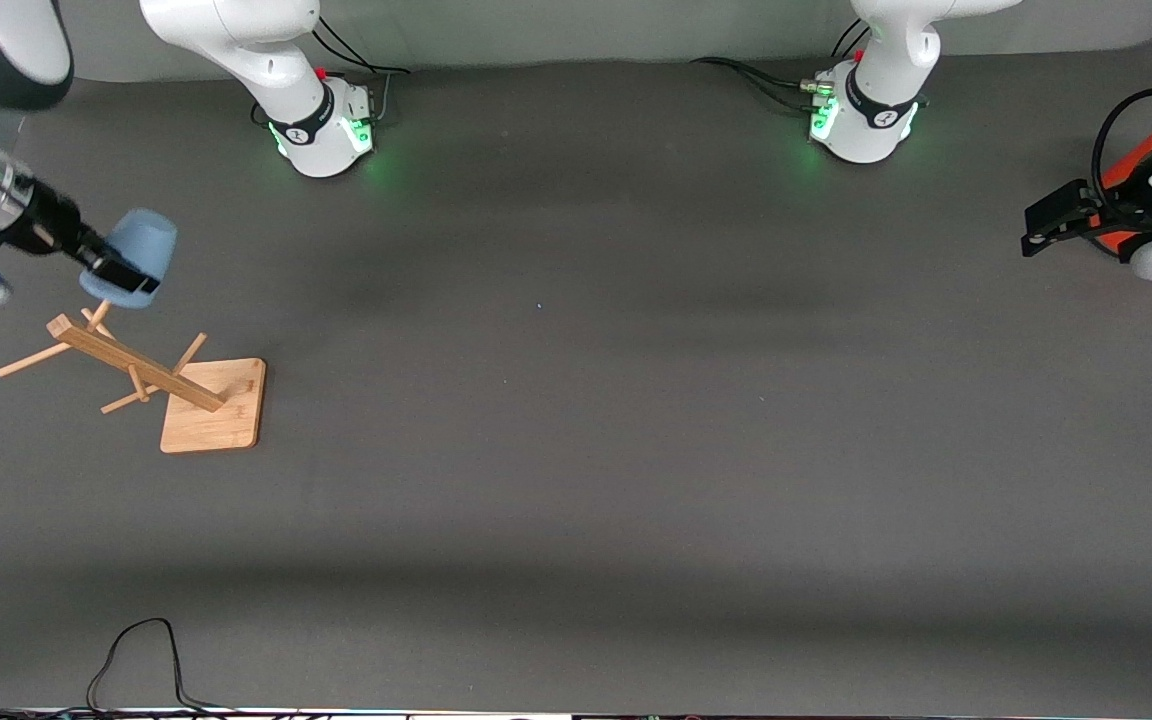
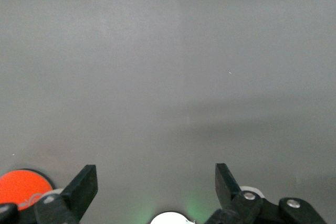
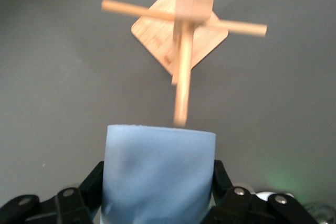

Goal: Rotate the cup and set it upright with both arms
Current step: 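Lift the cup off the stand and carry it to mid-table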

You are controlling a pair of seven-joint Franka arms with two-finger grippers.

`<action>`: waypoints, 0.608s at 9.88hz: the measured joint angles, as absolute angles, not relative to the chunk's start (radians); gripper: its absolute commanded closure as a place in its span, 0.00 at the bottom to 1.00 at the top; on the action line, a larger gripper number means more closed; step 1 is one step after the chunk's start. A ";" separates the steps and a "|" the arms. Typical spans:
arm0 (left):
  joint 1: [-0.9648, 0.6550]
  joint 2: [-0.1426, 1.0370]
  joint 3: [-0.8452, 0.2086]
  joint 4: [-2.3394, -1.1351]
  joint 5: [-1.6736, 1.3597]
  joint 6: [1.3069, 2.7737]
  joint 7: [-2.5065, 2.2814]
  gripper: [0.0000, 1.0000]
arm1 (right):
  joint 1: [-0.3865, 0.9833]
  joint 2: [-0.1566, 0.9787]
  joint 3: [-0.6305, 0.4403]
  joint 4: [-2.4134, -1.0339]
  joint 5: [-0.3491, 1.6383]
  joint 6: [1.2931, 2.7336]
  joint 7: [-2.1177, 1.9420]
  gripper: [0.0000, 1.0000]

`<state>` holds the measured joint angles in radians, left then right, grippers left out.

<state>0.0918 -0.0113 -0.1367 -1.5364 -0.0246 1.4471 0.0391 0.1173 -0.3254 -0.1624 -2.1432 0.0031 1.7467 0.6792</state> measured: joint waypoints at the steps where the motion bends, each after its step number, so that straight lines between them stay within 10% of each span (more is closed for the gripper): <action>1: 0.096 -0.008 -0.136 -1.539 -0.025 1.447 0.043 0.00 | 0.181 -0.362 -0.161 -2.144 0.004 1.714 0.776 0.56; 6: 0.145 0.002 -0.133 -1.540 -0.023 1.495 0.043 0.00 | 0.638 -0.307 -0.154 -2.081 0.009 1.722 1.487 0.56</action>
<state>0.1453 0.0017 -0.1326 -1.5400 -0.0226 1.4954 0.0430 0.6382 -0.3071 -0.1544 -2.0814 0.0089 1.7223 1.4870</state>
